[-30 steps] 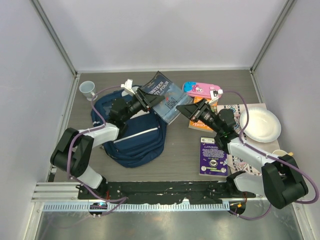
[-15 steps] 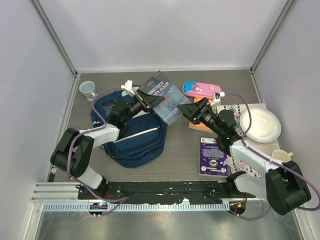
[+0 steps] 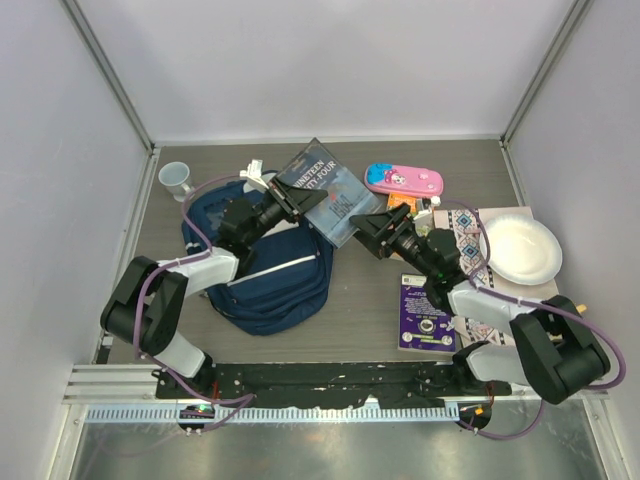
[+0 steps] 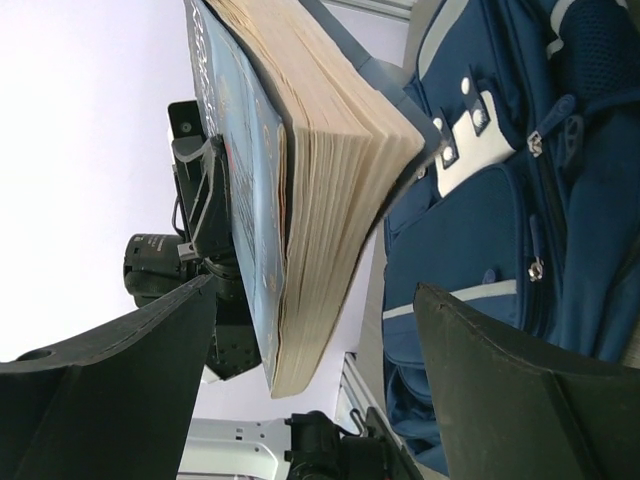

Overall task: Pack the student bag
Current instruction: Pick up the book from the center of the board.

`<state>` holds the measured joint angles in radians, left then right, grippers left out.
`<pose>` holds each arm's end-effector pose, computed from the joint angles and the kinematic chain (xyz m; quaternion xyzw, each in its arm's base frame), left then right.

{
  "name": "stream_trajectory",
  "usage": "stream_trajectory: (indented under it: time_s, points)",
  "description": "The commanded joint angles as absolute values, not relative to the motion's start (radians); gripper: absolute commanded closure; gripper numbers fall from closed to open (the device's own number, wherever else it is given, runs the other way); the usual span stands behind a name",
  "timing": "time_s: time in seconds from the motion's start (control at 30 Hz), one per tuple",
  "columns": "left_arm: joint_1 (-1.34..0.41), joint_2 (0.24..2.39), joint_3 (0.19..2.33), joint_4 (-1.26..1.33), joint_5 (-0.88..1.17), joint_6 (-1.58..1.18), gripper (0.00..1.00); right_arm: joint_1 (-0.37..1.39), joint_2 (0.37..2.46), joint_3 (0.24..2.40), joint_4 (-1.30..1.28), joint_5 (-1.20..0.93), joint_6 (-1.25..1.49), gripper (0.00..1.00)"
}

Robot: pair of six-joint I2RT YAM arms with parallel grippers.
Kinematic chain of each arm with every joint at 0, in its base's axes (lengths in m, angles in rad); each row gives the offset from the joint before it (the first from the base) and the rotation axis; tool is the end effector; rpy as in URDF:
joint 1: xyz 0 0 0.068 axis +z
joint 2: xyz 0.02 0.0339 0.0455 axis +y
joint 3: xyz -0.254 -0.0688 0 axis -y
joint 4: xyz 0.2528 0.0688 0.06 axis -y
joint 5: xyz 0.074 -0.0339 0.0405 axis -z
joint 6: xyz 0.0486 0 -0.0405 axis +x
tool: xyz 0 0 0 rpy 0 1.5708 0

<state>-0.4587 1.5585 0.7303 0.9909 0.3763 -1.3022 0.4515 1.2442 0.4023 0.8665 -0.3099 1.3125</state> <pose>0.3056 -0.1708 0.2411 -0.1302 0.6385 -0.6544 0.3835 0.2382 0.1320 0.2084 0.1876 0.6731 0.6145 0.3663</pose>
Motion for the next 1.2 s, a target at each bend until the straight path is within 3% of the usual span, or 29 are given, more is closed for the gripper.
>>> stream_trajectory:
  time_s: [0.0, 0.2, 0.3, 0.33, 0.4, 0.43, 0.5, 0.6, 0.63, 0.77, 0.9, 1.07, 1.17]
  points:
    - [-0.471, 1.511, 0.765, 1.146, 0.371, -1.318, 1.00, 0.468, 1.296, 0.471, 1.040, -0.301, 1.342, 0.16]
    - [-0.491, 1.528, 0.761, 1.158, 0.371, -1.321, 1.00, 0.472, 1.391, 0.512, 1.184, -0.308, 1.385, 0.18]
    - [-0.500, 1.532, 0.758, 1.164, 0.365, -1.321, 1.00, 0.472, 1.426, 0.512, 1.244, -0.302, 1.414, 0.31]
    - [-0.500, 1.534, 0.756, 1.166, 0.365, -1.321, 1.00, 0.472, 1.434, 0.511, 1.259, -0.302, 1.426, 0.43]
    - [-0.502, 1.537, 0.759, 1.166, 0.367, -1.321, 1.00, 0.472, 1.446, 0.499, 1.313, -0.302, 1.450, 0.57]
    - [-0.502, 1.539, 0.759, 1.166, 0.371, -1.321, 1.00, 0.472, 1.454, 0.494, 1.331, -0.301, 1.456, 0.82]
    - [-0.502, 1.539, 0.755, 1.166, 0.371, -1.319, 1.00, 0.472, 1.454, 0.476, 1.357, -0.298, 1.465, 0.97]
    - [-0.499, 1.522, 0.736, 1.137, 0.382, -1.287, 0.69, 0.472, 1.410, 0.442, 1.323, -0.275, 1.436, 0.99]
    - [-0.499, 1.511, 0.729, 1.070, 0.394, -1.264, 0.48, 0.469, 1.392, 0.433, 1.296, -0.255, 1.419, 0.99]
    - [-0.497, 1.405, 0.719, 0.721, 0.370, -1.076, 0.18, 0.445, 1.184, 0.410, 1.029, -0.174, 1.290, 0.99]
    - [-0.502, 1.267, 0.784, 0.191, 0.234, -0.740, 0.06, 0.430, 0.975, 0.475, 0.482, -0.005, 1.096, 0.99]
    - [-0.508, 1.204, 0.873, -0.266, 0.120, -0.425, 0.04, 0.419, 0.865, 0.543, 0.183, 0.143, 0.942, 0.99]
    - [-0.531, 1.219, 0.913, -0.415, 0.043, -0.349, 0.04, 0.414, 0.856, 0.555, 0.166, 0.132, 0.942, 0.99]
